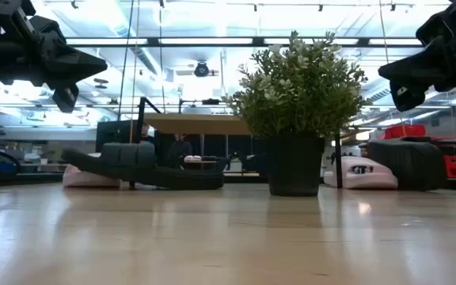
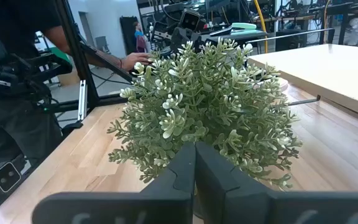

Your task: Pick and place slides into the shelf

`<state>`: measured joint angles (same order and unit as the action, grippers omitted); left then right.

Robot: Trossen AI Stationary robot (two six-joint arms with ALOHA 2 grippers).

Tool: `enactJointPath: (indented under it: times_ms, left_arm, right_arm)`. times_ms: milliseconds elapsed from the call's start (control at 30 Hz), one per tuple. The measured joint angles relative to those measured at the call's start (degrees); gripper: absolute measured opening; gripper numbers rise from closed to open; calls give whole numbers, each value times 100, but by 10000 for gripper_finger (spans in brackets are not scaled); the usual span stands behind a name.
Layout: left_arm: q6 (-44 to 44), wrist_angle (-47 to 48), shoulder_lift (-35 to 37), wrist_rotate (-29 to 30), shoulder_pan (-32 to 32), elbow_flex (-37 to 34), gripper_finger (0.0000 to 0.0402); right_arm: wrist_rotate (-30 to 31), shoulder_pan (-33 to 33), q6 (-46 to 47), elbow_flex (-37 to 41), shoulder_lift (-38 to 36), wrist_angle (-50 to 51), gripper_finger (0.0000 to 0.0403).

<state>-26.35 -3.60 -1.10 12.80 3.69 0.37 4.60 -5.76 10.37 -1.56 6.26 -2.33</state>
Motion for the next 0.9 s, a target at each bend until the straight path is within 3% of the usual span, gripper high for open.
enactJointPath:
  times_ms: [900]
  left_arm:
    - [2, 0, 0, 0, 0, 0, 33]
  right_arm:
    - [0, 0, 0, 0, 0, 0, 16]
